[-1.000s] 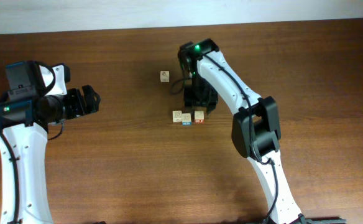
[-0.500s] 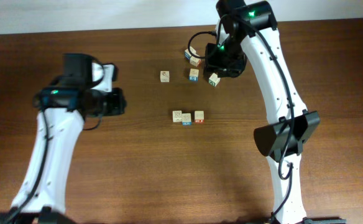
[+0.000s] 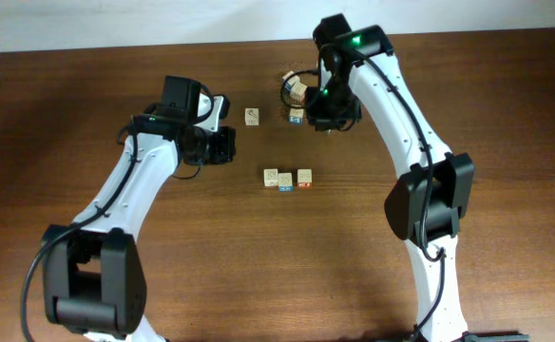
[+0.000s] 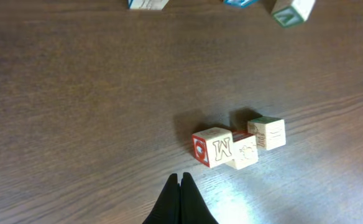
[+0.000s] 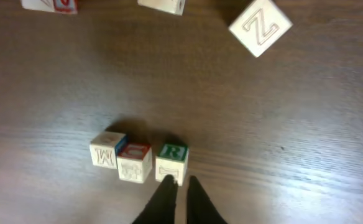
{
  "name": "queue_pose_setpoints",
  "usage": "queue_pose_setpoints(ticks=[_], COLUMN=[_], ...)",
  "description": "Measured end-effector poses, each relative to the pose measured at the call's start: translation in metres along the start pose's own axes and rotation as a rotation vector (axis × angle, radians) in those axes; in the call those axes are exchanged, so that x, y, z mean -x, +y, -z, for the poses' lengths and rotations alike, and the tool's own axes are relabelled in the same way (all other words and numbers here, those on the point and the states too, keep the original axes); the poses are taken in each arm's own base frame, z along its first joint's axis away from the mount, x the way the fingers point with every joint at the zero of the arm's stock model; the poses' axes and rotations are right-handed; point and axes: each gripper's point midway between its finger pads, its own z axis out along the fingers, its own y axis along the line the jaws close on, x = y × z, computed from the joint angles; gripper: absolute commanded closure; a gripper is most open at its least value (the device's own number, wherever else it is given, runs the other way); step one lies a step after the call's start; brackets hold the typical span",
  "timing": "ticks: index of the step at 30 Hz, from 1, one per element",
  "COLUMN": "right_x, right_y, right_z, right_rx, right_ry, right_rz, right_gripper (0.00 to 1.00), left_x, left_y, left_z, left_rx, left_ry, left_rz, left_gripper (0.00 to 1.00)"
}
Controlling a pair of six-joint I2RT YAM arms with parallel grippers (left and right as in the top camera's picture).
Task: Rotate 3 blocks
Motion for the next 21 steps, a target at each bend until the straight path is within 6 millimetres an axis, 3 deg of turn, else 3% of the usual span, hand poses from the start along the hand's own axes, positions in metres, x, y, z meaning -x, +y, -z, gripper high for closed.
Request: queue_pose_setpoints(ticks=[4, 7, 15, 21], right_x=[-0.01, -0.03, -0.079, -0.092], right_y=[0.003, 0.014, 0.044, 0.059], right_z=[-0.022, -0.035, -0.039, -0.043], right_rx=[0.013, 0.003, -0.037, -0.093], right_ry=[0.046, 0.113, 0.252, 0.252], right_rz=[0.013, 0.023, 0.027, 0.013], right_gripper=[0.96, 0.96, 0.95, 0.96], left_x=[-0.004, -0.009, -0.031, -0.037], left_y=[0.004, 0.009, 0.015, 0.003], left_z=[-0.009, -0.02, -0.047, -0.057], left_rx=[0.003, 0.008, 0.006, -0.019], left_ry=[0.023, 0.053, 0.152, 0.176], left_rz=[0.01, 0.022, 0.047, 0.026], left_gripper=[1.0, 1.0, 1.0, 1.0])
